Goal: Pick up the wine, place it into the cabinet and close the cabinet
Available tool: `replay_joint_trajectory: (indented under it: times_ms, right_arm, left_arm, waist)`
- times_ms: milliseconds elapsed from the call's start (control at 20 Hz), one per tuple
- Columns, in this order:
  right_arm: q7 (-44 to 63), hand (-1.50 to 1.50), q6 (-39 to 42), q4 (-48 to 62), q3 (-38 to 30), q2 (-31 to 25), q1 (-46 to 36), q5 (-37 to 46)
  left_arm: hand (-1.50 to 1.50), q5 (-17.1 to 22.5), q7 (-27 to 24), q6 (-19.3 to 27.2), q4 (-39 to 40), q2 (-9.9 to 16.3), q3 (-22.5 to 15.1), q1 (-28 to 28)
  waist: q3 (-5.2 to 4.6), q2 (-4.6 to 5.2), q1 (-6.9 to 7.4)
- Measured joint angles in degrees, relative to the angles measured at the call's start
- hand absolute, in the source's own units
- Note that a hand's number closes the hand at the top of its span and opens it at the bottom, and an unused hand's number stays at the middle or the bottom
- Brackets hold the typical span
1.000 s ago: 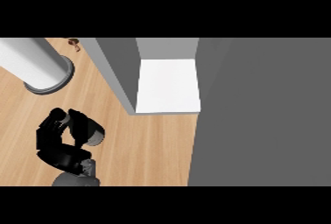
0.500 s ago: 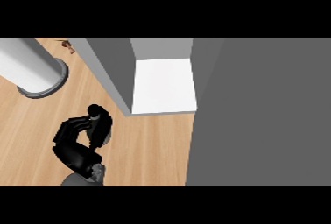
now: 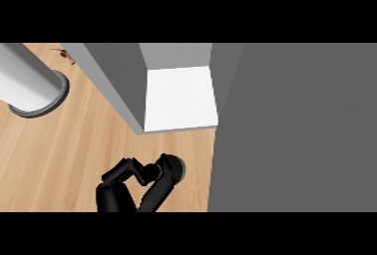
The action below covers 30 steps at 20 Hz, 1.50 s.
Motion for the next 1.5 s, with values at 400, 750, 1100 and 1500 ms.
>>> replay_joint_trajectory:
  times_ms: [400, 750, 1100, 1500]
  right_arm:
    - [0.5, -1.5, -0.16, -0.17, -0.11, -0.13, 0.07, -0.32]
    - [1.02, -1.5, -1.13, -0.31, -0.4, -0.03, -0.18, -0.37]
    - [1.12, -1.5, -1.43, -0.36, -1.74, -0.61, -0.49, -0.48]
    - [0.03, -1.5, -1.08, -0.18, -3.72, -0.87, -0.01, -0.7]
  left_arm:
    - [1.5, 2.47, -1.65, 0.07, -12.47, 6.9, -11.2, -3.71]
    - [1.5, 4.61, -3.16, 0.1, -18.78, 9.99, -14.81, -6.37]
    - [1.5, 7.51, -4.4, 0.06, -21.7, 11.93, -15.35, -9.21]
    - [1.5, 12.51, -5.07, -0.04, -20.72, 10.95, -13.97, -14.93]
  waist:
    - [0.02, 0.39, 1.04]
    - [0.11, 0.74, 1.74]
    - [0.29, 0.92, 2.04]
    - [0.48, 1.12, 1.91]
